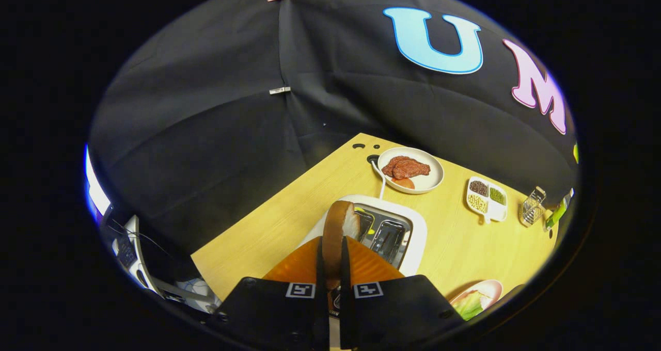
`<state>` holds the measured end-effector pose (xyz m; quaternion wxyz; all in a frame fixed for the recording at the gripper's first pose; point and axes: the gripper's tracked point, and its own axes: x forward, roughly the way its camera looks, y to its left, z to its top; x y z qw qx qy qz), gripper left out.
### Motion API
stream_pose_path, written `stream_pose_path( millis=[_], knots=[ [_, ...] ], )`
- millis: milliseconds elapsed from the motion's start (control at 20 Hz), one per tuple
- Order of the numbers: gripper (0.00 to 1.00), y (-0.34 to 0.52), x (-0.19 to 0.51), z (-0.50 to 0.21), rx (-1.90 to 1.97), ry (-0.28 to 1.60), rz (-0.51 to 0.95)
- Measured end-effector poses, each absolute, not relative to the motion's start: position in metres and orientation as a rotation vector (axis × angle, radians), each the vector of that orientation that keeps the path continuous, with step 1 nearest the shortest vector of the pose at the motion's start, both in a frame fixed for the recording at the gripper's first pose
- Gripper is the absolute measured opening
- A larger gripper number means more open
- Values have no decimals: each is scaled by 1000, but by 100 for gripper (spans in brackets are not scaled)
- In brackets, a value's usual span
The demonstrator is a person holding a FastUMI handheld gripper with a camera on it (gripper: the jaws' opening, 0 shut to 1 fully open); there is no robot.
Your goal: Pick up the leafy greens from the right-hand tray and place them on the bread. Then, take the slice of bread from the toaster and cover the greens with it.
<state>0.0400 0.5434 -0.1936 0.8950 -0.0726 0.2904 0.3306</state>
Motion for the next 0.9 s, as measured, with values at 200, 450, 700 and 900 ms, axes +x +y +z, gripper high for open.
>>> stream_pose_path(
  millis=[200, 450, 700, 900],
  knots=[
    [10, 537, 46, -163, -71, 576, 683],
    [10, 514, 53, -116, 19, 517, 670],
    [10, 463, 68, -90, 59, 476, 620],
    [10, 408, 84, -93, 97, 473, 539]
  ],
)
